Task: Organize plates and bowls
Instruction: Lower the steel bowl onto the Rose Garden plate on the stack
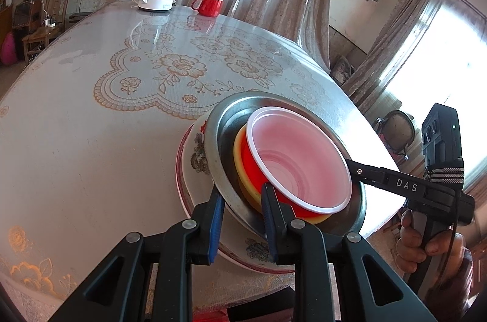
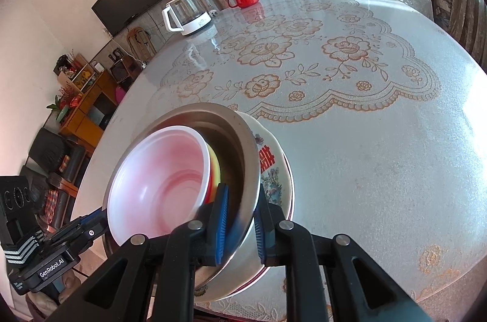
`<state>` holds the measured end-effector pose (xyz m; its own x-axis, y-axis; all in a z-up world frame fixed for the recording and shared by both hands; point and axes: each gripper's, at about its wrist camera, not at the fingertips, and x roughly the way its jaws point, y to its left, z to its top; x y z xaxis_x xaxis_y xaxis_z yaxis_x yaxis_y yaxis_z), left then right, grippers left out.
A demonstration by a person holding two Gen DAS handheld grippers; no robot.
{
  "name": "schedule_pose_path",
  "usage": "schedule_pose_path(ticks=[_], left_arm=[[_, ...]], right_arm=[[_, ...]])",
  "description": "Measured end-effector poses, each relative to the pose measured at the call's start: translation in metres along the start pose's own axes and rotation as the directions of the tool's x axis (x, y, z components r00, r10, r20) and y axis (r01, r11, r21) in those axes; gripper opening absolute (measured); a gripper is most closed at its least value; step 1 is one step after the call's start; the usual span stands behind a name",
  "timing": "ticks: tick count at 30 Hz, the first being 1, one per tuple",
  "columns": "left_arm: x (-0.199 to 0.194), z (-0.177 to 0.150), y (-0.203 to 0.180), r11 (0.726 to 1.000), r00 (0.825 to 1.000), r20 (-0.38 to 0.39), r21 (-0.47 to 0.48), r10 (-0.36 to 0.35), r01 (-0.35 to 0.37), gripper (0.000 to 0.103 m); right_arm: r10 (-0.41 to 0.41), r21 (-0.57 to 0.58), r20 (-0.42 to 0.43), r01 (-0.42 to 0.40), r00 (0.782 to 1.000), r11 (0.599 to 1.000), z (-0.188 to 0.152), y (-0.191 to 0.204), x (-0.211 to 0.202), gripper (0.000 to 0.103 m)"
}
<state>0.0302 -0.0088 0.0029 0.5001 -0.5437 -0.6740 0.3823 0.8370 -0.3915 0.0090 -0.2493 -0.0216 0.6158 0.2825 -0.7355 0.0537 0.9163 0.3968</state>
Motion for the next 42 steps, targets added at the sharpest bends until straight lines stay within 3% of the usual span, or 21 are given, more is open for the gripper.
schedule_pose_path(ticks=[22, 35, 42], left_arm=[[-0.009, -0.006, 0.002, 0.999, 0.999, 0.010, 0.016, -0.043, 0.043, 0.027], [-0.019, 0.014, 0.022, 0.999, 0.997, 0.081, -0.047, -0.001, 0.005, 0.026], [-0.002, 0.014, 0.014, 1.000, 0.999, 0.033, -0.002, 0.031, -0.031, 0.017]], right_arm=[[0.021, 0.025, 0.032, -0.022, 0.999, 0.999, 0.004, -0.003, -0.004, 0.023], [-0.004, 0.029, 0.057, 0.003, 0.998, 1.000, 0.010, -0.008, 0.000, 0.023], [-0.029, -0.020, 0.059, 0.030, 0.998, 0.999, 0.009, -0.001, 0.003, 0.013]])
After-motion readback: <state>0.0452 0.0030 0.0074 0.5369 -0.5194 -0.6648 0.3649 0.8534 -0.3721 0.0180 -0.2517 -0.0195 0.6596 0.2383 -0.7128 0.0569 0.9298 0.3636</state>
